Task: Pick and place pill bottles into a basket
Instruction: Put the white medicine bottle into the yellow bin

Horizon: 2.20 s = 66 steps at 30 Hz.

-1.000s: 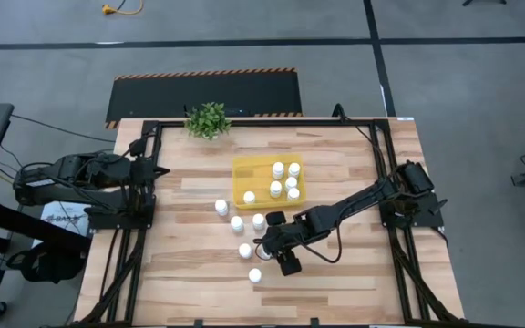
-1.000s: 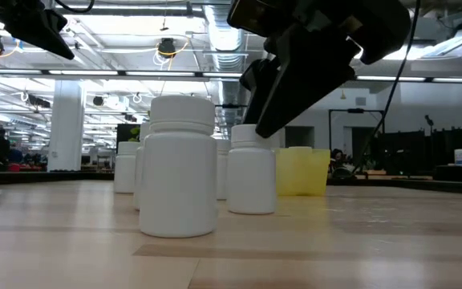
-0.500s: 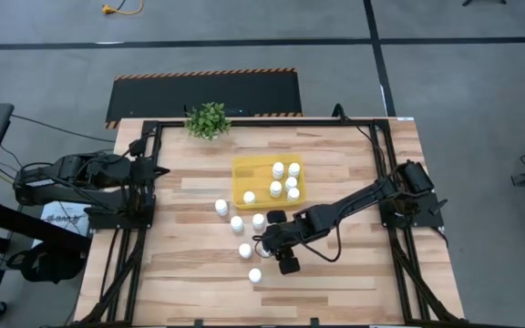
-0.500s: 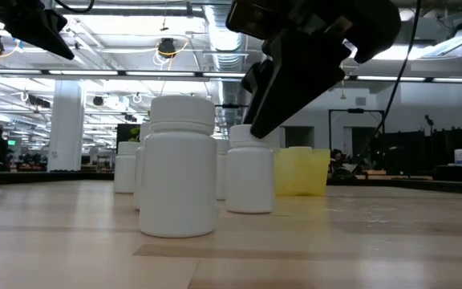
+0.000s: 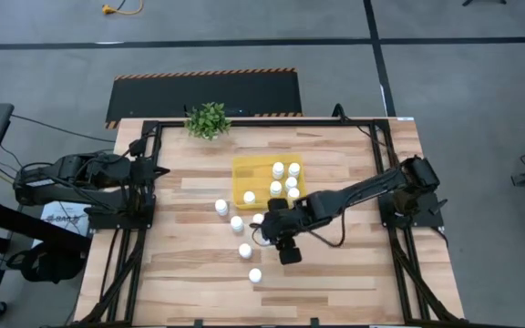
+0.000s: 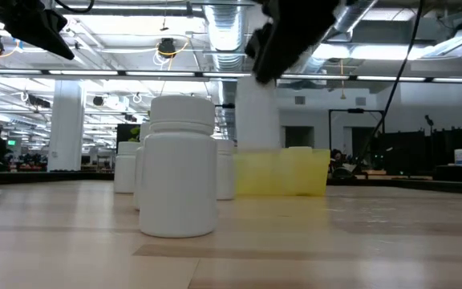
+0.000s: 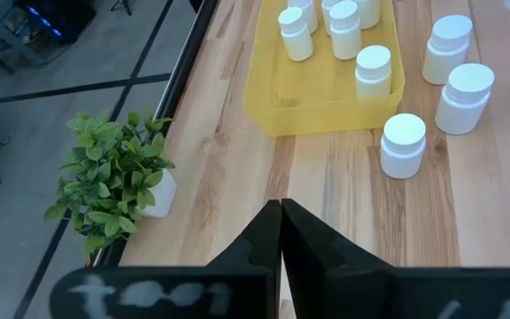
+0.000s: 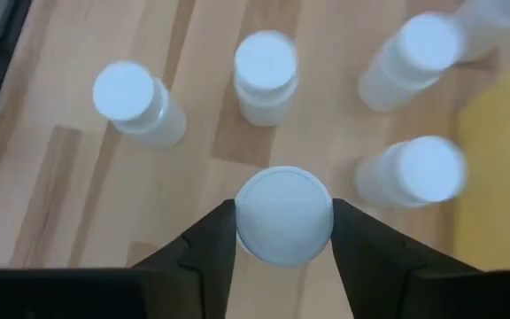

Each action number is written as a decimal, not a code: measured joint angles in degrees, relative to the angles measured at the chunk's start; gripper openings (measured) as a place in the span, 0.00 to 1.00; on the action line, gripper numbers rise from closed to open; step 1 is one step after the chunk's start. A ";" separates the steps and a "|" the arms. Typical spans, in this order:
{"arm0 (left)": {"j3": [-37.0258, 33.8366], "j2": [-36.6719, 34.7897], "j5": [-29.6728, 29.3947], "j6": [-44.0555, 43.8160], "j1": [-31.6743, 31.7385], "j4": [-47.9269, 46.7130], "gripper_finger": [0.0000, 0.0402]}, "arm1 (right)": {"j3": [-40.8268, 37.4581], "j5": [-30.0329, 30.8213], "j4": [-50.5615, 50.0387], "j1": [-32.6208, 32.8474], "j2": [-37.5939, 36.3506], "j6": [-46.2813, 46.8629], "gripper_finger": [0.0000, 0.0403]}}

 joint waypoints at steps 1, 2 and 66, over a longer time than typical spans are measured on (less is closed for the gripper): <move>0.00 0.02 0.02 0.00 0.00 0.00 0.00 | 0.90 0.02 -0.87 -0.44 -0.57 -0.34 0.40; 0.00 0.02 0.02 0.00 0.00 0.00 0.00 | 1.80 0.02 -2.25 -0.93 -1.23 -0.79 0.40; 0.02 0.02 0.02 0.00 0.00 -0.04 0.00 | -3.18 -3.63 9.35 -20.71 5.73 -16.91 0.41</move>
